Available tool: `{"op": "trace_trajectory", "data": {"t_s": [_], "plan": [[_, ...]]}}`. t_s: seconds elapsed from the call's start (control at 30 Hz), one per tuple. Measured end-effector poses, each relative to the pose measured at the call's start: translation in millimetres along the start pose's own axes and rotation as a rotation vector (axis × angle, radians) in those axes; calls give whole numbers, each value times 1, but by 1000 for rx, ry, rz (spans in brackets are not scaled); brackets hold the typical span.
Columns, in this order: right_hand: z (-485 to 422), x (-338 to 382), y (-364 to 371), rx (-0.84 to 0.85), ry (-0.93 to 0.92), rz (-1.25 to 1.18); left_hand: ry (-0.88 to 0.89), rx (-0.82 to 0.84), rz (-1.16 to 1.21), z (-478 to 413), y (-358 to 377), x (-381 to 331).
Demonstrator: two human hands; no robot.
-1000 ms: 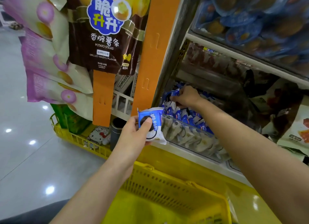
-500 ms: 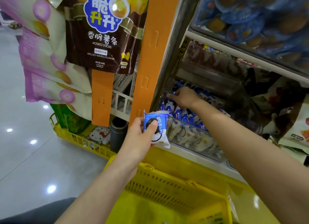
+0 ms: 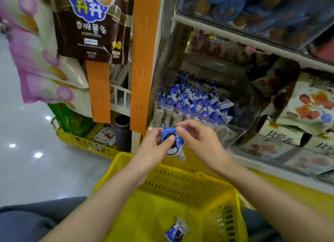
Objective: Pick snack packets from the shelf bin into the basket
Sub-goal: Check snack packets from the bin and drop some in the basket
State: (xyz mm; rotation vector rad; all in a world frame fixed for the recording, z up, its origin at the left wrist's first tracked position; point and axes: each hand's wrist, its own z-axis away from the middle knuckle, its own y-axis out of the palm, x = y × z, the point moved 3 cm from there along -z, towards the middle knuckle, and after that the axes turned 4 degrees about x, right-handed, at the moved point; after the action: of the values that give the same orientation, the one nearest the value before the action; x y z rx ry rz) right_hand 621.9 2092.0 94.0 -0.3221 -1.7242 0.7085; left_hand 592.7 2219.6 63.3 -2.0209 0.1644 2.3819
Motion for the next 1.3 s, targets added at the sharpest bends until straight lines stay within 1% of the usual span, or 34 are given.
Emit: {"op": "trace_trajectory", "data": {"t_s": [0.07, 0.2, 0.3, 0.4, 0.47, 0.57, 0.67, 0.73, 0.8, 0.87, 0.93, 1.03, 1.1, 1.17, 1.23, 1.3], "plan": [[8, -9, -1, 6, 57, -80, 4, 50, -23, 4, 5, 4], [20, -26, -3, 33, 172, -374, 26, 118, -76, 6, 11, 10], [25, -36, -2, 15, 213, -406, 37, 140, -101, 5, 16, 14], [28, -40, 2, 4, 212, -409, 34, 94, -51, 4, 19, 18], [29, -41, 4, 20, 170, -351, 33, 53, -42, 3, 18, 19], [31, -37, 4, 15, 88, -181, 46, 4, -78, 2, 16, 21], [37, -27, -1, -12, -89, 142, 63, -6, -103, 1, 15, 21], [40, -22, -2, 0, -200, 344, 72, 5, -116, 1, 16, 21], [40, -21, -4, 0, -218, 384, 85, 9, -134, 1, 16, 22], [40, -24, -5, -19, -173, 301, 91, 7, -134, 1, 16, 23], [38, -29, -5, -59, -73, 162, 64, 23, -85, 0, 17, 24], [32, -41, -8, -116, 151, -171, -37, 76, -51, 0, 18, 28], [30, -46, -10, -133, 283, -427, -60, 54, -36, 0, 18, 28], [30, -49, -9, -121, 385, -623, -67, 6, 64, 0, 16, 28], [33, -51, -6, -87, 457, -706, -81, -29, 213, -1, 13, 26], [35, -52, -2, -10, 484, -659, -70, -62, 281, -2, 10, 25]]}}
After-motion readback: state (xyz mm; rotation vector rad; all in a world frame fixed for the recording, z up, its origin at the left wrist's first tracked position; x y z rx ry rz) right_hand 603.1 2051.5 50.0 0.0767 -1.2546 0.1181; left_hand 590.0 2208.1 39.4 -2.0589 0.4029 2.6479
